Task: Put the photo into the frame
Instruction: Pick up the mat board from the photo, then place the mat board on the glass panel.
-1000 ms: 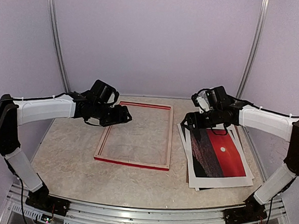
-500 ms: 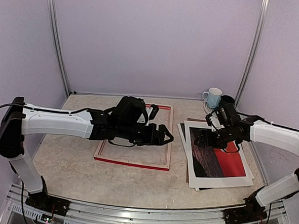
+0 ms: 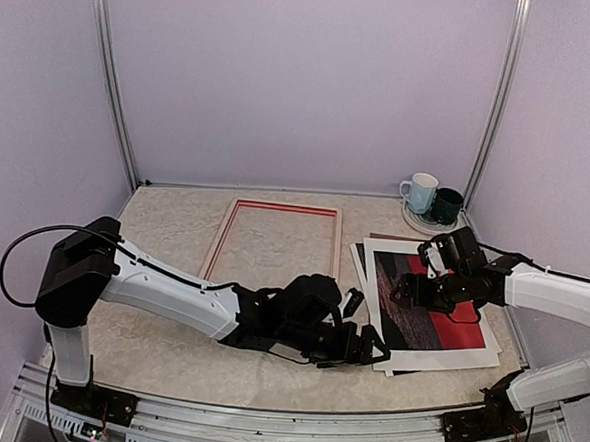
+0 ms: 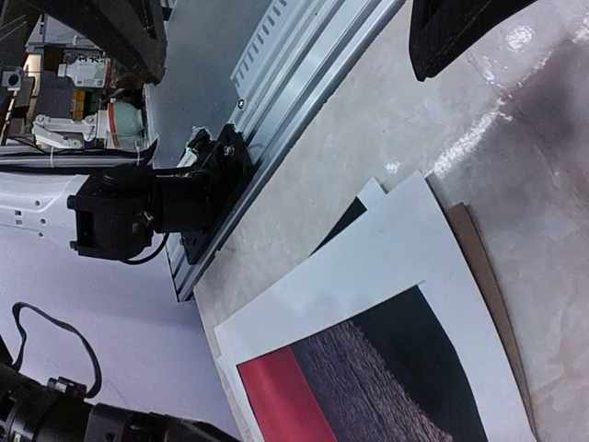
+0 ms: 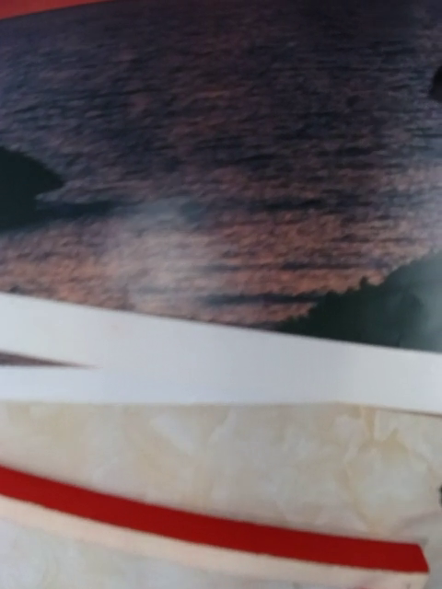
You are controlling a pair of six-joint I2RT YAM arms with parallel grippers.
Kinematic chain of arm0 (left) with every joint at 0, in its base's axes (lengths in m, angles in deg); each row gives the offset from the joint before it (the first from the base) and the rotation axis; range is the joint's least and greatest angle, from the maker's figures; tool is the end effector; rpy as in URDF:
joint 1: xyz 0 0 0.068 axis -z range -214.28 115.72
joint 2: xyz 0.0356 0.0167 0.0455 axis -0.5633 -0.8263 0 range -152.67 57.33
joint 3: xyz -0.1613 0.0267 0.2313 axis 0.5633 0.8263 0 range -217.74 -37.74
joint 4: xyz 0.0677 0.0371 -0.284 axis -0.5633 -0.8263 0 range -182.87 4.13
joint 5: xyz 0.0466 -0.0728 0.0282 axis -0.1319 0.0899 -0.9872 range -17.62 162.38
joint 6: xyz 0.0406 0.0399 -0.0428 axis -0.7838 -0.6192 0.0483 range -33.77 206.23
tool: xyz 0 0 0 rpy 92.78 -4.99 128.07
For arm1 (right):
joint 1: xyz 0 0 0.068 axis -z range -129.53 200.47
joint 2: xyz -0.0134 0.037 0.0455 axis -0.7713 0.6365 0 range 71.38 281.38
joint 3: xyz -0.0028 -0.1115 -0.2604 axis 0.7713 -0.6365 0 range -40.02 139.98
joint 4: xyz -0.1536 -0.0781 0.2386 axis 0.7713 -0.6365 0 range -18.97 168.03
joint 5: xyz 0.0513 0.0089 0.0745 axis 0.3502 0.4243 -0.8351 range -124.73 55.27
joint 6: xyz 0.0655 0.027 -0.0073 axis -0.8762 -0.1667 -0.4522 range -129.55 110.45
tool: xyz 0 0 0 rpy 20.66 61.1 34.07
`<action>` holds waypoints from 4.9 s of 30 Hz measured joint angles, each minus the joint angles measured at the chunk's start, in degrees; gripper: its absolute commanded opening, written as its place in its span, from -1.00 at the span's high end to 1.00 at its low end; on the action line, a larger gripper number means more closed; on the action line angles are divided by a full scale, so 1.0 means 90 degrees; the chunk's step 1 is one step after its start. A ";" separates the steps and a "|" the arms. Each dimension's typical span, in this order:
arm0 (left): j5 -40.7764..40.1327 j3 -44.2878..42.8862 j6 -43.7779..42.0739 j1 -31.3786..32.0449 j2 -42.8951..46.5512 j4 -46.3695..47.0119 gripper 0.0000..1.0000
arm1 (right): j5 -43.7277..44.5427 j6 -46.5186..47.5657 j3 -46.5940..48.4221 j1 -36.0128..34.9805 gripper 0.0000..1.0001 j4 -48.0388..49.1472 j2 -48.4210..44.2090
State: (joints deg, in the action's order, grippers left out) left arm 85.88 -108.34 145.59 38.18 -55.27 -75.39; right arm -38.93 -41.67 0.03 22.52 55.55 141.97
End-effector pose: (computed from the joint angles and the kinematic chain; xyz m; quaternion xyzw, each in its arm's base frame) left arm 0.1331 -0.4669 0.1561 0.1560 0.8542 -0.4848 0.1044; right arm 0.2452 0.1350 0.1765 0.0228 0.9475 0.1887 0.2571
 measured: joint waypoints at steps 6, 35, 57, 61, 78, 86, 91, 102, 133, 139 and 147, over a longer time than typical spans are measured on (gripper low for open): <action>0.0236 -0.0245 0.0772 0.0226 -0.0784 0.0641 -0.75 | 0.0027 -0.0138 -0.0245 0.0087 -0.98 0.0228 -0.0068; 0.0019 -0.0661 0.2212 0.0022 -0.1831 0.1452 -0.29 | -0.0255 -0.0369 -0.0770 0.0845 -0.99 0.0967 -0.0410; -0.0340 -0.0503 0.2574 -0.0019 -0.2047 0.2123 0.50 | -0.0454 -0.0364 -0.0923 0.0865 -0.98 0.1311 -0.0338; -0.0364 -0.0503 0.2565 -0.0019 -0.2047 0.2144 0.61 | -0.0498 -0.0342 -0.0935 0.0865 -0.98 0.1326 -0.0282; -0.0716 -0.0542 0.2059 -0.0019 -0.2042 0.1916 1.00 | -0.0571 -0.0253 -0.0925 0.0874 -0.98 0.1387 -0.0216; -0.1139 -0.0546 0.1365 -0.0090 -0.1596 0.1311 1.00 | -0.0578 -0.0151 -0.0607 0.0874 -0.98 0.1137 -0.0566; -0.1251 -0.0546 0.0957 -0.0219 -0.1171 0.0998 1.00 | -0.0578 -0.0034 -0.0381 0.0874 -0.98 0.1049 -0.0884; -0.1241 -0.0430 0.0063 -0.0556 -0.0474 -0.0015 1.00 | -0.0646 0.0092 -0.0350 0.0874 -0.97 0.1001 -0.1003; -0.1098 0.2103 -0.1768 -0.2293 0.1785 -0.1834 1.00 | -0.1059 0.0134 -0.0236 0.0877 -0.97 0.1209 -0.0512; -0.0714 0.2441 -0.2016 -0.2778 0.2140 -0.1892 1.00 | -0.1246 0.0221 -0.0134 0.0877 -0.97 0.1355 0.0185; -0.0240 0.2727 -0.2450 -0.3536 0.2429 -0.2135 1.00 | -0.1460 0.0284 -0.0029 0.0877 -0.96 0.1603 0.0886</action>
State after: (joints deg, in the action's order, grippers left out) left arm 83.71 -83.80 123.53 6.36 -33.41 -94.61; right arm -52.07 -39.11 -0.23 30.41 69.98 149.95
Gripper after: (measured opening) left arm 0.008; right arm 0.981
